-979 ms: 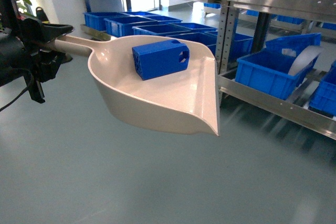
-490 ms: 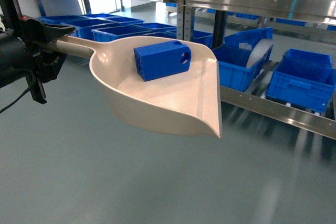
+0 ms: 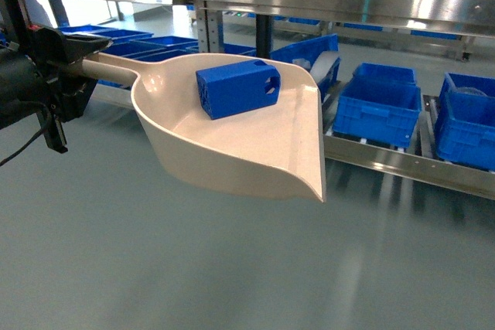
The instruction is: Place part in tray to right shelf
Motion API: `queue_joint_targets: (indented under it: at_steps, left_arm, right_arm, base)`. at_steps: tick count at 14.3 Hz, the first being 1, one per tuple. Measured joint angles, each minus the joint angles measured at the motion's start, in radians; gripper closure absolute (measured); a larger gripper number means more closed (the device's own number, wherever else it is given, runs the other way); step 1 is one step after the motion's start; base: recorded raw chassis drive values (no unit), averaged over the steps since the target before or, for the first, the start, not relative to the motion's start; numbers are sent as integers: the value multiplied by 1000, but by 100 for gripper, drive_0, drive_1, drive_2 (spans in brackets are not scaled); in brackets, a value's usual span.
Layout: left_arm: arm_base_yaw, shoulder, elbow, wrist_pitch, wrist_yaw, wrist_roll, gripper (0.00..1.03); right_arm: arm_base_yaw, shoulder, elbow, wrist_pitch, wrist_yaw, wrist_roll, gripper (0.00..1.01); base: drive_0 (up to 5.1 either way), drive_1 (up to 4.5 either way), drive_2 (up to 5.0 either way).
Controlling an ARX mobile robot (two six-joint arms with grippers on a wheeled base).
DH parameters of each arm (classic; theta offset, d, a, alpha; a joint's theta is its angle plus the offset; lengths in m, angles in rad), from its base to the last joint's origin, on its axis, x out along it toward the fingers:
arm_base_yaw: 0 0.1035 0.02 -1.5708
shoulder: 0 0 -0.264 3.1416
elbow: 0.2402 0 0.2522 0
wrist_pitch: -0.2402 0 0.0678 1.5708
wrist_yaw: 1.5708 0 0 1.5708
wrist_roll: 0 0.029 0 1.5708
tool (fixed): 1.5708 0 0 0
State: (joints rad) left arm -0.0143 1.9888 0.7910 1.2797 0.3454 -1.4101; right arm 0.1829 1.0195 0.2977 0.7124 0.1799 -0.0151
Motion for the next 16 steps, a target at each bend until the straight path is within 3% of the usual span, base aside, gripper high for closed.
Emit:
queue_joint_targets:
  at_steps: [16]
  left_arm:
    - [-3, 0, 0, 0, 3, 0, 89]
  right_arm:
    - [0, 0, 0, 0, 0, 0, 3]
  base:
    - [-166, -166, -166]
